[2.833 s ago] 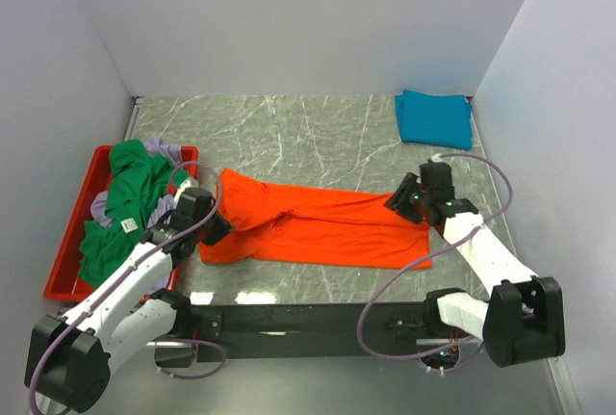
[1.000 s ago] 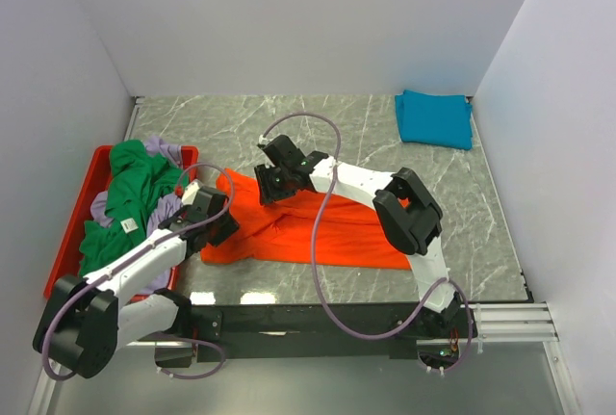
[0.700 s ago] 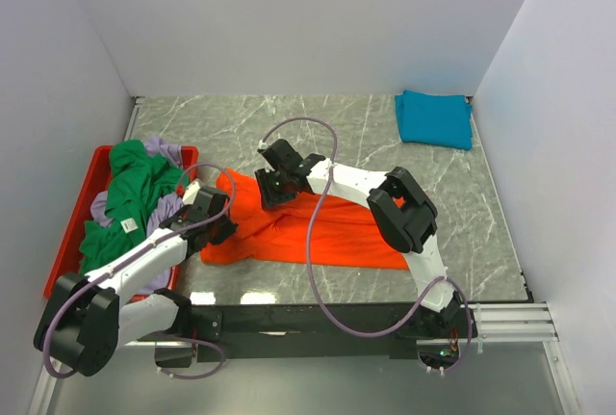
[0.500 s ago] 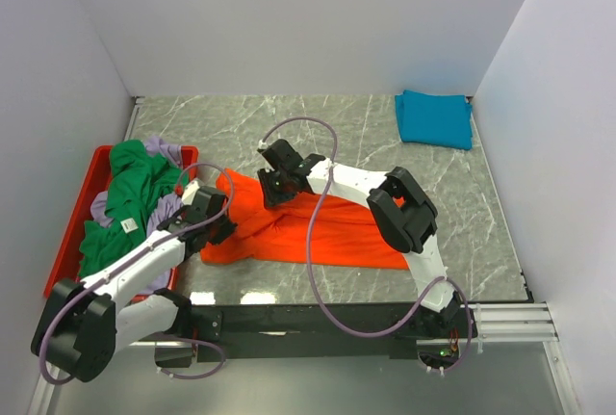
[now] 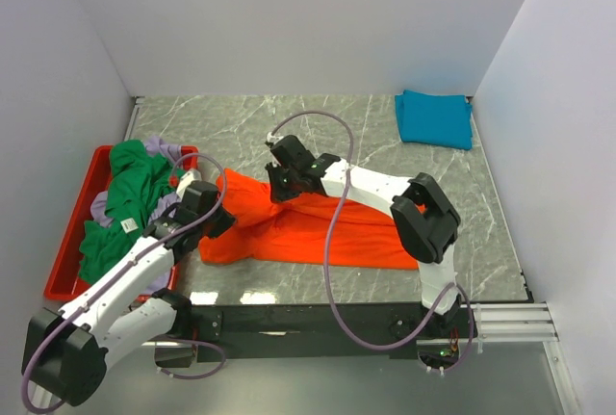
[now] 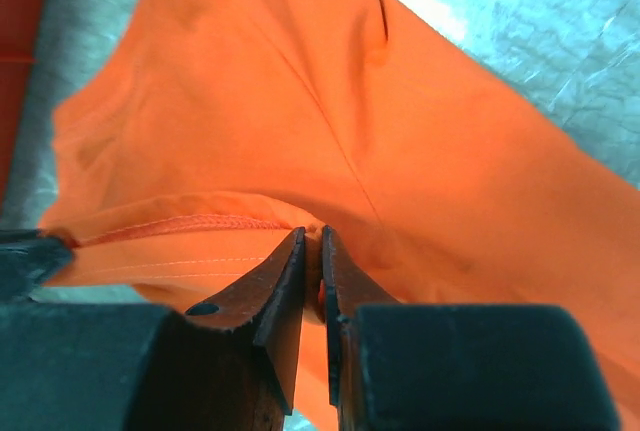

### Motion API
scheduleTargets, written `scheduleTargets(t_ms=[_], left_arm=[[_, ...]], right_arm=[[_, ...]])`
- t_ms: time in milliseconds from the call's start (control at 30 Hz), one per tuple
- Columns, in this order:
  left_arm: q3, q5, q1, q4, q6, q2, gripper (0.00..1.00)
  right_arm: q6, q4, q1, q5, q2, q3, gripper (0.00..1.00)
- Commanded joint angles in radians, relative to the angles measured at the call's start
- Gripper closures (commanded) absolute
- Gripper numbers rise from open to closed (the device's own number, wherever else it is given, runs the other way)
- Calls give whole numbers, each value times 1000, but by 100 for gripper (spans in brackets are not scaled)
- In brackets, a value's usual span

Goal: Fold and stack the t-shirts
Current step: Fold the tshirt

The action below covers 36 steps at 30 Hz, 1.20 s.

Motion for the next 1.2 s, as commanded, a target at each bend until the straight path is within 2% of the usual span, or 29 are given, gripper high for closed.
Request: scheduleTargets(t_ms=[0,367,767,1167], left_arm=[[43,24,-16,-52,30,-25,100],[59,47,-78,-85,29,-54,100],[49,37,-190,-69,-12,-8,100],[-33,-11,-238,-32,-69,47,100]], right_arm=[[16,48,7,28,-81,-38,82],[41,99,7,38,-155,-159,83],[64,128,7,64,-149,-222,83],[90,180,5,78,-163,-294,83]])
